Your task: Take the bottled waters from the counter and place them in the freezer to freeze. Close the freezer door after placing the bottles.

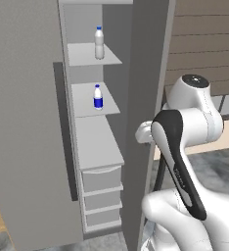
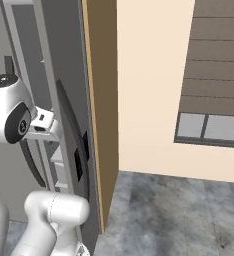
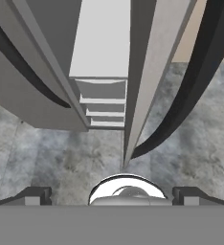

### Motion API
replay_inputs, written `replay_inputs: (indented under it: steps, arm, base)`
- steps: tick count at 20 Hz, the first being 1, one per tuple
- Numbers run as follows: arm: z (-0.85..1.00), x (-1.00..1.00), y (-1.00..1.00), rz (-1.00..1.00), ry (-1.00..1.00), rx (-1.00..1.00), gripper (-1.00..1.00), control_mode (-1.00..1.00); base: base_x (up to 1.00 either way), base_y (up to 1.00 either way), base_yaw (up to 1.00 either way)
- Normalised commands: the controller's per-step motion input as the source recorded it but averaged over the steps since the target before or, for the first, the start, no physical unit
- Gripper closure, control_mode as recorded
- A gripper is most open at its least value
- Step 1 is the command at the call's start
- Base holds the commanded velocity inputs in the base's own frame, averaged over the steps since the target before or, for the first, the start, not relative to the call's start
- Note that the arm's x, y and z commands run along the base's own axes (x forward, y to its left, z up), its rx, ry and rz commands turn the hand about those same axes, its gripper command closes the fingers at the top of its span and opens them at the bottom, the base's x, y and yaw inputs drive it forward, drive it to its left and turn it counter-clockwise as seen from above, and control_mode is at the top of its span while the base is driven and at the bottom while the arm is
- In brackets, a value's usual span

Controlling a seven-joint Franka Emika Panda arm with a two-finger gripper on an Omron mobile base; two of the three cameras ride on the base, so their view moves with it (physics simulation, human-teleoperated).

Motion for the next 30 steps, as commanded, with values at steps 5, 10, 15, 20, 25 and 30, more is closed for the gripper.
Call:
replay_inputs:
  steps: [5,10,15,20,25,30]
  arm:
    - [0.0,0.0,0.0,0.0,0.0,0.0,-1.0,-1.0]
    - [0.0,0.14,-0.07,0.04,0.0,0.0,-1.0,-1.0]
    - [0.0,0.03,-0.43,0.06,0.0,0.06,-1.0,-1.0]
    - [0.0,0.26,-0.8,0.05,0.0,0.16,-1.0,-1.0]
    - [0.0,0.47,-0.44,0.17,-0.06,0.15,-1.0,-1.0]
    - [-0.17,0.55,-0.36,0.15,-0.11,0.03,-1.0,-1.0]
  base:
    - [0.0,0.0,0.0]
    - [0.0,0.0,0.0]
    - [0.0,0.0,0.0]
    - [0.0,0.0,0.0]
    - [0.0,0.0,0.0]
    - [0.0,0.0,0.0]
